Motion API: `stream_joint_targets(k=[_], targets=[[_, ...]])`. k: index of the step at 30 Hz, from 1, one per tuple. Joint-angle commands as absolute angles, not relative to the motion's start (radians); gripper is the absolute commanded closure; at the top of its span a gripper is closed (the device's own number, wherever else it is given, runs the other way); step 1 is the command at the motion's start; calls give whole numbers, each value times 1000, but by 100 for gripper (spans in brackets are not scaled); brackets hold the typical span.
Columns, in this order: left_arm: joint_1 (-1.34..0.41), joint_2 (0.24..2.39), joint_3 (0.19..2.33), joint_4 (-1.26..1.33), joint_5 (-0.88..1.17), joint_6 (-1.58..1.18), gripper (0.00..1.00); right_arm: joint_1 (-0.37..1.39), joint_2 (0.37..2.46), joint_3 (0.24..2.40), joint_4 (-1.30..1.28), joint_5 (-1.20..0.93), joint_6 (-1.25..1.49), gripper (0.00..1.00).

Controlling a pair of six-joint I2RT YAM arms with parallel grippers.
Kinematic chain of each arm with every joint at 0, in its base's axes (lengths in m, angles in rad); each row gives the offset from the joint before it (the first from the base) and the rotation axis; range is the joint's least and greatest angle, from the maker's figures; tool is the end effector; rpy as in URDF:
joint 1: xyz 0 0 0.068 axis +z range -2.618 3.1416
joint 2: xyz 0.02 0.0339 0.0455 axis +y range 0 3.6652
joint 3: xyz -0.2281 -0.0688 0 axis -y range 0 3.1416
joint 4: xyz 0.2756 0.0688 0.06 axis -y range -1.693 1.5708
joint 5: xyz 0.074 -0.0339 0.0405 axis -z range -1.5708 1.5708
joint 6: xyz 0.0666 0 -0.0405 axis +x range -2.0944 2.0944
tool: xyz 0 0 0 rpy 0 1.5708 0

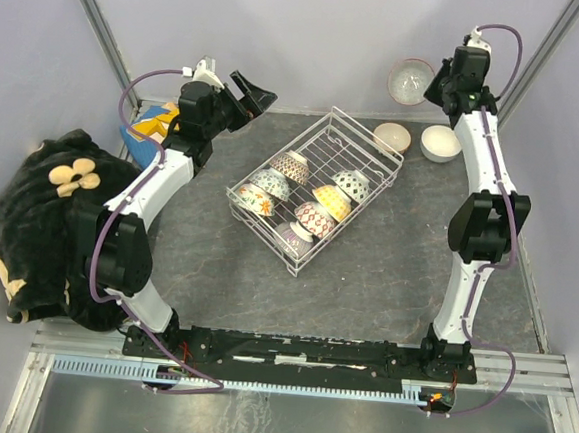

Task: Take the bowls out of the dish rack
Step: Place the bowl with the bowl.

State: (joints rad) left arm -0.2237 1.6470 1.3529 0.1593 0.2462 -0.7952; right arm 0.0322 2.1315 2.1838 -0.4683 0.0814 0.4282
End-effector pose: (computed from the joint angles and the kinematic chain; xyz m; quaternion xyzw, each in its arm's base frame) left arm 0.4409 -0.1170 0.2998 -0.1332 0.7399 -0.3992 0.5249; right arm 0.5417 0.0120 0.3243 0.1865 0.8165 0.0913 0.5388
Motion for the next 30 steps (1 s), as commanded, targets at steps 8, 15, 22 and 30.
stream_joint_targets(k=[8, 15, 22, 30], targets=[[-217, 1651, 1384, 207, 271, -834, 0, -9, 2268, 2372, -622, 21, 479, 99], [-219, 1651, 1392, 202, 273, -834, 0, -10, 2329, 2391, -671, -1, 479, 99], [-219, 1652, 1402, 196, 273, -834, 0, -11, 2363, 2380, -688, -11, 476, 99], [-219, 1651, 1407, 193, 273, -834, 0, -10, 2400, 2393, -695, -6, 476, 99]])
